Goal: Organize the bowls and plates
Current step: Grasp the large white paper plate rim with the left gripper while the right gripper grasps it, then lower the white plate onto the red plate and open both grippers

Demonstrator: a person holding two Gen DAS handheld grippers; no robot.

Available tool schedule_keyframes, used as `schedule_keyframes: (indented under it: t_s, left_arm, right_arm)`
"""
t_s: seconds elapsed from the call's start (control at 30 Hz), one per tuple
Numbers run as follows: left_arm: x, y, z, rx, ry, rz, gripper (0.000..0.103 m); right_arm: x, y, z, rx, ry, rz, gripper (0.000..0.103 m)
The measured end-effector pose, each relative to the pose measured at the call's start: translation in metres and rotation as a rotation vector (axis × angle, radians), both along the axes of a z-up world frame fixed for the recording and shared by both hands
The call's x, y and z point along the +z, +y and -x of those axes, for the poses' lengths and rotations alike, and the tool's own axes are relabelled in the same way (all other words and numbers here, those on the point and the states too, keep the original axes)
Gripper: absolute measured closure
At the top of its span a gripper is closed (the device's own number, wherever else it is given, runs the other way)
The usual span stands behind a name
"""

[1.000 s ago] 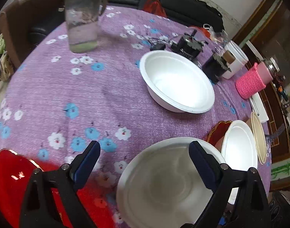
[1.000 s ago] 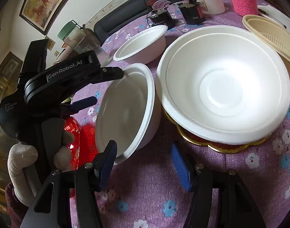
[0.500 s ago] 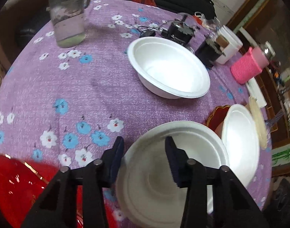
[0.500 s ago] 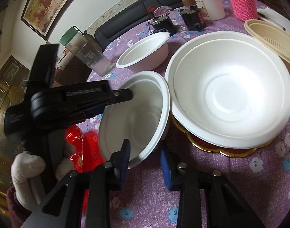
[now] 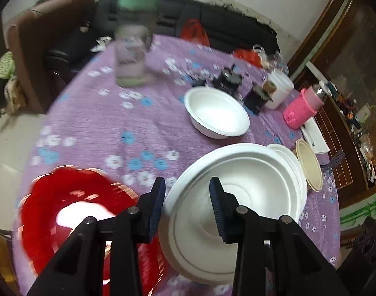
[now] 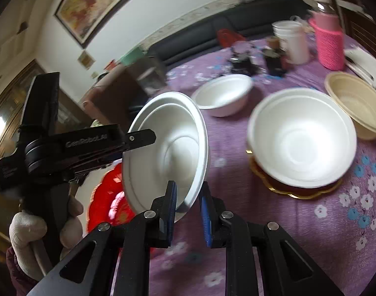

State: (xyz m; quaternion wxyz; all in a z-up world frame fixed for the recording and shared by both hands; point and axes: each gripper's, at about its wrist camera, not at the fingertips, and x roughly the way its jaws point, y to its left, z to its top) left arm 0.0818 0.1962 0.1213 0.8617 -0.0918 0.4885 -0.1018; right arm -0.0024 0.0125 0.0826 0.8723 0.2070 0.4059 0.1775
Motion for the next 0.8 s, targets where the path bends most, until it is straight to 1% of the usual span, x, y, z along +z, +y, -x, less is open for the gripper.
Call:
schedule_keyframes:
  t_s: [0.03, 0.13, 0.27, 0.33, 0.5, 0.67, 0.8]
  left_arm:
    - [0.008, 0.009, 0.01, 0.015, -0.017, -0.005, 0.067]
    - [0.02, 0.032, 0.033, 0.058, -0.05, -0.035, 0.067]
    - [0.02, 0.068, 0.057, 0.138, -0.075, -0.082, 0.067]
    - [0.013, 0.084, 0.06, 0.174, -0.065, -0.083, 0.067]
    - [-0.023, 0.122, 0.058, 0.263, -0.004, -0.074, 0.067]
    - [-0.054, 0.138, 0.053, 0.311, 0.045, -0.081, 0.067]
    - [-0.063, 0.145, 0.052, 0.335, 0.054, -0.076, 0.067]
  right_arm:
    - [0.004, 0.007, 0.002, 0.022, -0.004, -0.003, 0.082]
    - [0.007, 0.027, 0.002, 0.086, 0.006, -0.02, 0.082]
    - [0.002, 0.066, -0.004, 0.178, 0.04, -0.014, 0.082]
    - [-0.003, 0.084, -0.008, 0.21, 0.055, 0.009, 0.082]
    - [-0.023, 0.123, -0.025, 0.264, 0.097, 0.075, 0.082]
    - [-0.038, 0.145, -0.035, 0.282, 0.116, 0.136, 0.082]
    - [-0.05, 0.154, -0.037, 0.292, 0.136, 0.153, 0.082]
